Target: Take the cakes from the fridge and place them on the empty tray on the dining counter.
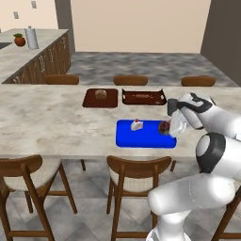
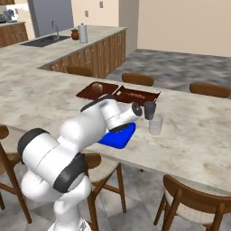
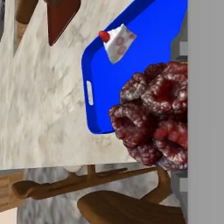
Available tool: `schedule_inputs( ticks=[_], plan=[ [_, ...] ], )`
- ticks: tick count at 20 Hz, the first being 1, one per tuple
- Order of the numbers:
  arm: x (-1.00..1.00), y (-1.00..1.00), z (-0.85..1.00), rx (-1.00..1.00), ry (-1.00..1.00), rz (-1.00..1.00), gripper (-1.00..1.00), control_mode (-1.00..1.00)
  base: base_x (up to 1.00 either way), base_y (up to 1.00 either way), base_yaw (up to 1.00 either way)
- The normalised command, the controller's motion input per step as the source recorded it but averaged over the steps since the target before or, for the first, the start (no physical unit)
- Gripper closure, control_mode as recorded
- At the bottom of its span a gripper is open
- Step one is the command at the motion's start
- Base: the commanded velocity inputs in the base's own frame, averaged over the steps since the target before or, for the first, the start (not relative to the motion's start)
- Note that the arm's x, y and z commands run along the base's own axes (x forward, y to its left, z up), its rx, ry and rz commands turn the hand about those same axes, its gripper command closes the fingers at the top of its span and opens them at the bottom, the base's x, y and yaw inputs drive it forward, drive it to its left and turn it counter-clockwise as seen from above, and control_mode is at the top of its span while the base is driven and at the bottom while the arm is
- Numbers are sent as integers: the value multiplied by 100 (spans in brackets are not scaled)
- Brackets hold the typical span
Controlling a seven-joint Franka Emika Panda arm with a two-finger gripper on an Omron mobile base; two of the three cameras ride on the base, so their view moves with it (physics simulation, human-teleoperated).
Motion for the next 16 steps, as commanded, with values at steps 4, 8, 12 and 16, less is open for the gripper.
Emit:
schedule_inputs(
  ticks=[4, 8, 12, 16],
  plan=[
    [33, -7, -43, 0, 0, 0, 100, -100, 0, 0, 0],
    [44, 0, -30, 0, 0, 0, 100, -100, 0, 0, 0],
    [61, -1, -26, 0, 0, 0, 100, -100, 0, 0, 0],
    [48, -8, -31, 0, 0, 0, 100, -100, 0, 0, 0]
  ],
)
